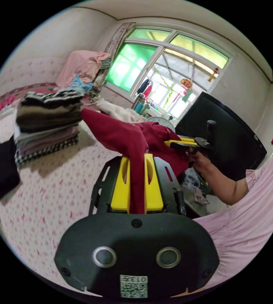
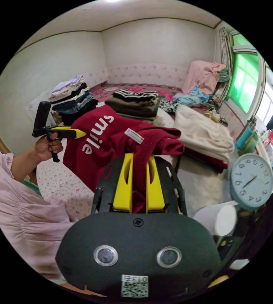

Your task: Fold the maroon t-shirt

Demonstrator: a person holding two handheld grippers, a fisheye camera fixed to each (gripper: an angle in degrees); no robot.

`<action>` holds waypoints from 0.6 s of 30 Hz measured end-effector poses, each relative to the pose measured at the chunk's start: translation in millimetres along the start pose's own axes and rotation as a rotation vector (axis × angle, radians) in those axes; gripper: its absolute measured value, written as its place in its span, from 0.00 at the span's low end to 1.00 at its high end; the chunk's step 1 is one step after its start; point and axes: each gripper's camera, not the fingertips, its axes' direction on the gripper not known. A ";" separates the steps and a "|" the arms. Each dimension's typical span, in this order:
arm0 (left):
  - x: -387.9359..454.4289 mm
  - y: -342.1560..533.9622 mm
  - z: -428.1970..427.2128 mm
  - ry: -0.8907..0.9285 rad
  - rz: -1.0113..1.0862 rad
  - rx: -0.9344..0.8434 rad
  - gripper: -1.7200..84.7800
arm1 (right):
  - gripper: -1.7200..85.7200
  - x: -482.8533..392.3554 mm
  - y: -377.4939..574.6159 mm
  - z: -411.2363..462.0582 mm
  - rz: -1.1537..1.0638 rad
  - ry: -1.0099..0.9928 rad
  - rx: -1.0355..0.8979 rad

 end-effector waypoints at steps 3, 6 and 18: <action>17.0 -59.3 46.0 0.021 0.079 0.042 0.11 | 0.08 62.0 -34.6 -21.4 -0.036 0.091 0.035; 28.8 -118.8 91.2 0.019 0.132 0.086 0.11 | 0.08 125.8 -74.5 -33.6 -0.062 0.163 0.061; -16.8 -237.0 305.7 -0.155 -0.045 -0.116 0.12 | 0.12 347.5 -185.4 89.0 0.080 0.217 -0.127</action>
